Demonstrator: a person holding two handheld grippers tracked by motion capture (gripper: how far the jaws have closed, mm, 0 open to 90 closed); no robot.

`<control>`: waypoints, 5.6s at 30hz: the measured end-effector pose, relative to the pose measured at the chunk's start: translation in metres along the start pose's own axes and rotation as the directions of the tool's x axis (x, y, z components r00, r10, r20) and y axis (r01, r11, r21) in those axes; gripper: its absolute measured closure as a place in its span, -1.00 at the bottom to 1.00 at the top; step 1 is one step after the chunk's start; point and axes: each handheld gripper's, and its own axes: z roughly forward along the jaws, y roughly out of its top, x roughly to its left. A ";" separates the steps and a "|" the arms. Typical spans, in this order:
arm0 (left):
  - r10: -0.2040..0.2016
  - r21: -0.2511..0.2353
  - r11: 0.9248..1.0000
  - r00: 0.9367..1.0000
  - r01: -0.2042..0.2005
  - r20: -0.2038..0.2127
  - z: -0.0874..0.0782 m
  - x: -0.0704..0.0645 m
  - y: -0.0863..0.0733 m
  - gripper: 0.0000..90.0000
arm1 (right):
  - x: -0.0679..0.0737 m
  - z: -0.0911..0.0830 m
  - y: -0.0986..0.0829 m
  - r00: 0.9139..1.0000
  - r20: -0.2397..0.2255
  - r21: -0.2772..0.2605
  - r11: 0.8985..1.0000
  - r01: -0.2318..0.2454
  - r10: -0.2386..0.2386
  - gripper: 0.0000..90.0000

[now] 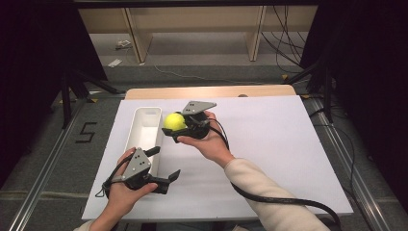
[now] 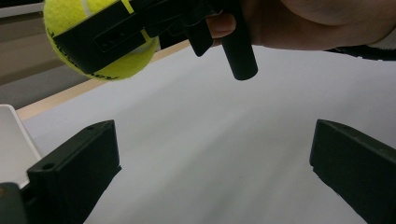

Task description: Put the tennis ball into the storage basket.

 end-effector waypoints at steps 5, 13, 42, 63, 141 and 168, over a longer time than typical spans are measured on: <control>0.000 0.001 1.000 1.000 0.000 0.000 0.000 0.000 0.000 -0.98 | -0.002 0.001 0.000 1.000 -0.002 0.008 1.000 -0.004 0.004 -0.41; 0.002 0.001 1.000 1.000 -0.002 0.001 0.000 0.000 0.000 -0.98 | -0.002 0.002 0.002 1.000 -0.001 0.002 1.000 -0.004 0.004 -0.41; 0.000 0.000 1.000 1.000 0.000 0.000 -0.001 -0.001 0.000 -0.97 | 0.003 0.015 0.014 1.000 -0.017 -0.008 1.000 0.011 -0.011 -0.41; 0.000 -0.005 1.000 1.000 0.000 0.001 -0.001 -0.001 0.001 -0.97 | 0.006 0.025 0.018 0.999 -0.027 -0.003 1.000 0.021 -0.021 -0.41; 0.005 -0.005 1.000 1.000 -0.005 0.007 -0.002 -0.002 0.001 -0.97 | 0.007 0.060 0.036 0.997 -0.063 0.011 0.999 0.033 -0.033 -0.41; 0.006 -0.005 1.000 1.000 -0.006 0.008 -0.002 -0.002 0.001 -0.97 | 0.007 0.071 0.041 0.997 -0.075 0.023 0.999 0.035 -0.033 -0.41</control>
